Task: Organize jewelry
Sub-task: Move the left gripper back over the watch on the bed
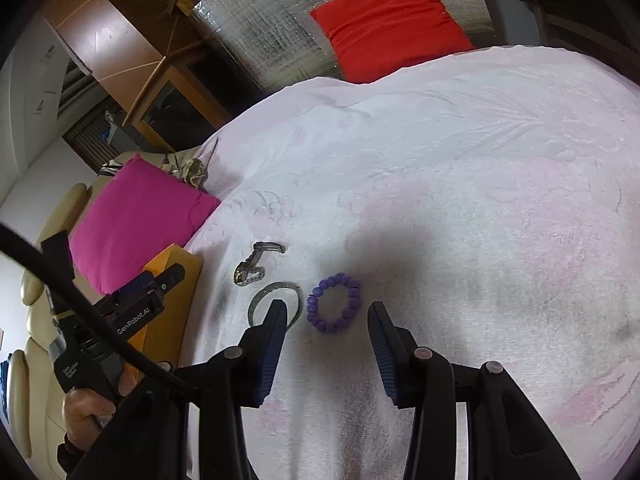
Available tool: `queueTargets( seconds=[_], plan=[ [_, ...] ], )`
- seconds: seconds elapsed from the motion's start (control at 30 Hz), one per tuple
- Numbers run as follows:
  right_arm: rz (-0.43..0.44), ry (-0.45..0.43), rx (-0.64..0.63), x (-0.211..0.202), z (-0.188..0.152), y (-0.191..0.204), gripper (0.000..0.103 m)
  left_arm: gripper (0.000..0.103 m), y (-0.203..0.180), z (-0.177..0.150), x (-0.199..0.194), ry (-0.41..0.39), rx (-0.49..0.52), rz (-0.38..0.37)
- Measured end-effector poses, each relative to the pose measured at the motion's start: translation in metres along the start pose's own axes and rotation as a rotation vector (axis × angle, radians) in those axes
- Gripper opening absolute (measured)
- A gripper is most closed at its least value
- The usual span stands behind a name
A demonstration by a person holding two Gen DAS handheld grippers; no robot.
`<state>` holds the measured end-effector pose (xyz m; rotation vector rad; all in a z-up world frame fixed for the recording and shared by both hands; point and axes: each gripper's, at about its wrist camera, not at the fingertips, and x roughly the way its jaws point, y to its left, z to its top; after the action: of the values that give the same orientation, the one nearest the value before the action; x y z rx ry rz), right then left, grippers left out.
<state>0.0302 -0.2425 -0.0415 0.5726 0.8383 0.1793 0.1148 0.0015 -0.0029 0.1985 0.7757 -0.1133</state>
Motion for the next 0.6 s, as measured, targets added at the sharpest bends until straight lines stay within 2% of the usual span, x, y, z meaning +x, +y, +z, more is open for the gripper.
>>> queueTargets(
  seconds=[0.6],
  plan=[
    [0.002,0.001,-0.016,0.007,-0.002,0.012,0.046,0.068,-0.004,-0.001,-0.005,-0.019,0.03,0.021]
  ],
)
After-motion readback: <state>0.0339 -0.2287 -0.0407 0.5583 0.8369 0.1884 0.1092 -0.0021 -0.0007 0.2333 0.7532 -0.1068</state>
